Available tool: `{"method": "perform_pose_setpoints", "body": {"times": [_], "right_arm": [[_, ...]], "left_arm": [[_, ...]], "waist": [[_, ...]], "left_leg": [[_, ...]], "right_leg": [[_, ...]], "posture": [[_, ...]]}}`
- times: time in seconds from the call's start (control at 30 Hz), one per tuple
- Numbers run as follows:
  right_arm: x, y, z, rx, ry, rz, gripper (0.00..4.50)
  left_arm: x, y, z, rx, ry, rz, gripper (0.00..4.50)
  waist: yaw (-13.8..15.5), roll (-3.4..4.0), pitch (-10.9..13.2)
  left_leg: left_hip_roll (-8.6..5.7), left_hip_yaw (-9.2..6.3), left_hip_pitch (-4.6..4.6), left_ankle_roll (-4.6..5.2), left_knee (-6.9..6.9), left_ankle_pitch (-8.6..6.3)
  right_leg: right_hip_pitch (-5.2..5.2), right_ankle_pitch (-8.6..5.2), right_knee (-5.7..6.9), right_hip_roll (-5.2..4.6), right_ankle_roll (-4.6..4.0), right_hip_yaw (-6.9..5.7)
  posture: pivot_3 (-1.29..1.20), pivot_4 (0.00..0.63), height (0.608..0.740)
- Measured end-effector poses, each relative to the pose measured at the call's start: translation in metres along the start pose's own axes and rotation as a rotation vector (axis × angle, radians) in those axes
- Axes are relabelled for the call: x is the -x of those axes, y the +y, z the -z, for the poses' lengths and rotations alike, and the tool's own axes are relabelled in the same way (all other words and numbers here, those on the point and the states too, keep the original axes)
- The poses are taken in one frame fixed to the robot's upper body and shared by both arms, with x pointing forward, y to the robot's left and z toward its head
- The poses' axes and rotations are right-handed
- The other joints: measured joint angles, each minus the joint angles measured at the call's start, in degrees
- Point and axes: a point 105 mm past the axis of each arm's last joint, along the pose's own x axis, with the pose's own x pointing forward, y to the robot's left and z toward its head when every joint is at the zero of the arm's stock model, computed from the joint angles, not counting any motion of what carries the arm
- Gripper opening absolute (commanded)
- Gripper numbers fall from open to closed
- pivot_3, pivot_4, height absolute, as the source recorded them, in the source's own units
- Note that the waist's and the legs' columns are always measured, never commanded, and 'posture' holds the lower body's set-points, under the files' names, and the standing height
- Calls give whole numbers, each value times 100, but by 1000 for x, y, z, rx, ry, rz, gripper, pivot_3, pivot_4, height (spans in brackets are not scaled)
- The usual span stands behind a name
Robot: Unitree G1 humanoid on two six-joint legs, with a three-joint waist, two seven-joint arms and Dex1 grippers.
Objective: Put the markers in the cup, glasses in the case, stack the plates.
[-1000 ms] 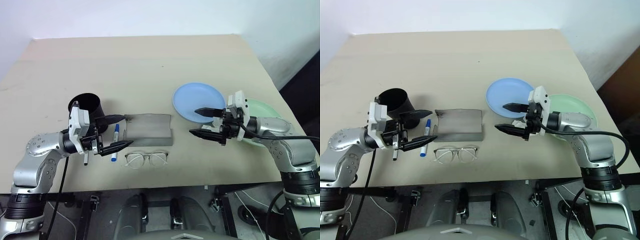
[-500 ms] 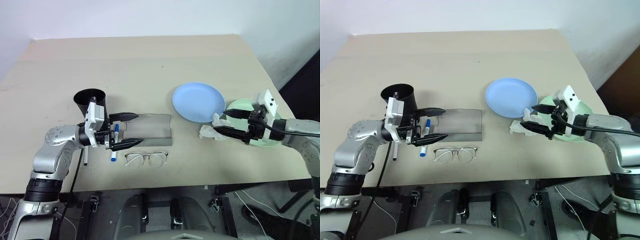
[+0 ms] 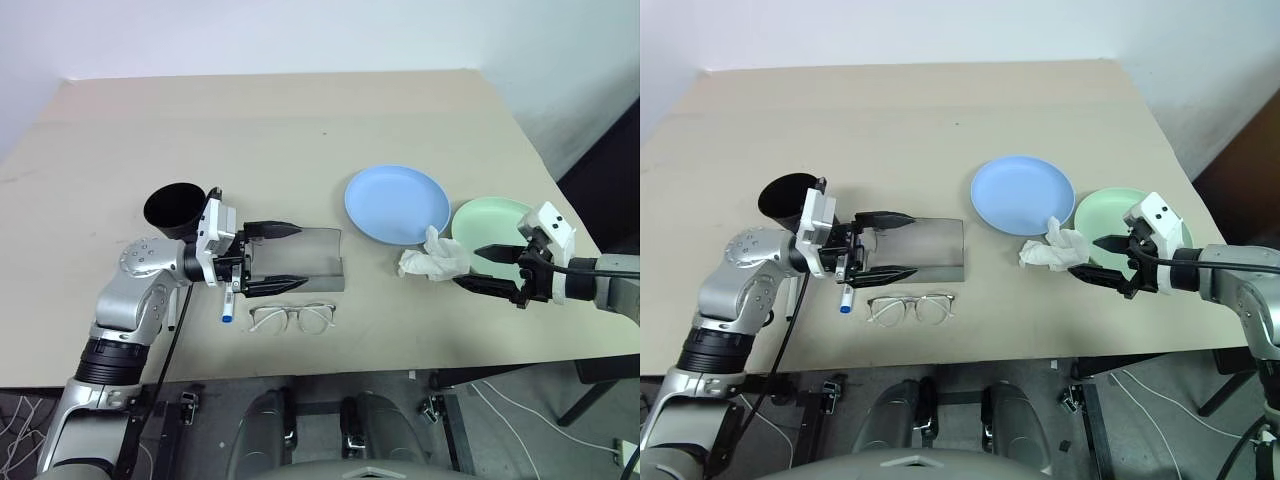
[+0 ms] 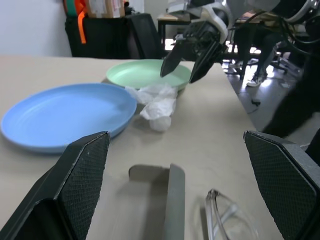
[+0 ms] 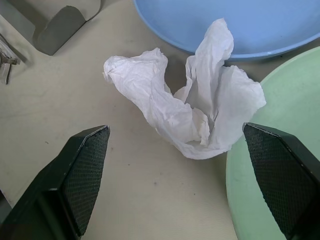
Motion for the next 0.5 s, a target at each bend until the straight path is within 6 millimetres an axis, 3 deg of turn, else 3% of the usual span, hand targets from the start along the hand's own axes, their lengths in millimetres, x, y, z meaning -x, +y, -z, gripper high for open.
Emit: {"method": "perform_pose_setpoints", "body": {"times": [0.27,0.5], "right_arm": [[1,-3,-1,57,-4,22,4500],[0,-4,5,43,18,14,4500]], "left_arm": [[-4,-5,-4,-17,-12,-1,4486],[-4,-12,4,-6,12,12,4486]], "waist": [[-1,0,0],[3,0,0]], "left_leg": [[0,0,0,1,1,0],[0,0,1,1,4,1]], "right_leg": [[2,1,0,1,3,0],[4,1,0,0,3,0]], "posture": [[0,150,715],[0,150,715]]}}
